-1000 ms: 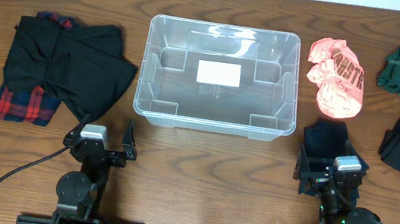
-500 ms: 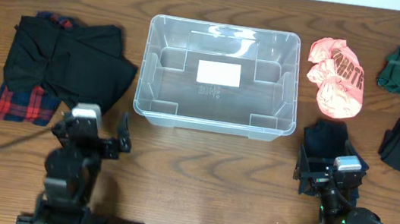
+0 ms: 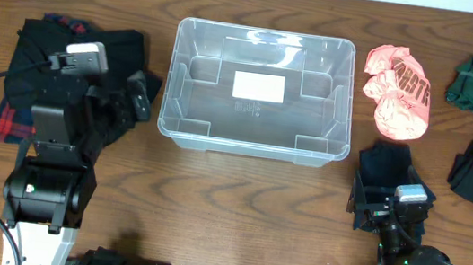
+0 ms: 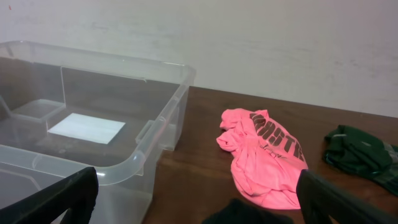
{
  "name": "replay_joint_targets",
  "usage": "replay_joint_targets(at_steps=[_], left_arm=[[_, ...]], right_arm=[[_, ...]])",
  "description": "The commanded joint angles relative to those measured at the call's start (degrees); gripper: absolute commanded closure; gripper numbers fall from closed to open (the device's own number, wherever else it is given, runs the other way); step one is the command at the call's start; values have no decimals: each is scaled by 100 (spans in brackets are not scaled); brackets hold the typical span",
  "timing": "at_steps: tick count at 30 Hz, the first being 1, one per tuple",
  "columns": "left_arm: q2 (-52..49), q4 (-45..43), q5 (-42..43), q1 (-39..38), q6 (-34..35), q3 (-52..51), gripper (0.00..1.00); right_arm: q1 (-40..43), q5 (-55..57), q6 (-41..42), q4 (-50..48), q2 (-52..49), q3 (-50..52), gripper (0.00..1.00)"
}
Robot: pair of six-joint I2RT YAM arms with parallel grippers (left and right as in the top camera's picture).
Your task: Pack container
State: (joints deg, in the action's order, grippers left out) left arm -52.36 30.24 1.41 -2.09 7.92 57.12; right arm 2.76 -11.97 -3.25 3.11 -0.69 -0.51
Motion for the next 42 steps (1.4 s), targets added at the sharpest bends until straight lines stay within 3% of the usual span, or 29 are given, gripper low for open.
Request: replay_joint_targets(at_steps=[1, 6, 9, 15, 22, 33, 42], left_arm=[[-131, 317, 699, 15, 96, 72, 2], [-393, 577, 693, 22, 81, 72, 2], [-544, 490, 431, 219, 831, 74, 2], [-942, 647, 267, 1576, 2557, 76, 2], [-1851, 669, 1058, 2830, 3123, 76, 2], [-3294, 358, 833, 3093, 3279, 76, 2], [-4148, -326, 1005, 3117, 2955, 76, 2]], right_arm=[[55, 13, -68, 7, 35, 20, 1], [55, 13, -68, 7, 35, 20, 1], [55, 13, -68, 7, 35, 20, 1], [55, 15, -68, 7, 35, 20, 1], [55, 13, -68, 7, 35, 20, 1], [55, 13, -68, 7, 35, 20, 1], [55, 15, -68, 7, 35, 20, 1]])
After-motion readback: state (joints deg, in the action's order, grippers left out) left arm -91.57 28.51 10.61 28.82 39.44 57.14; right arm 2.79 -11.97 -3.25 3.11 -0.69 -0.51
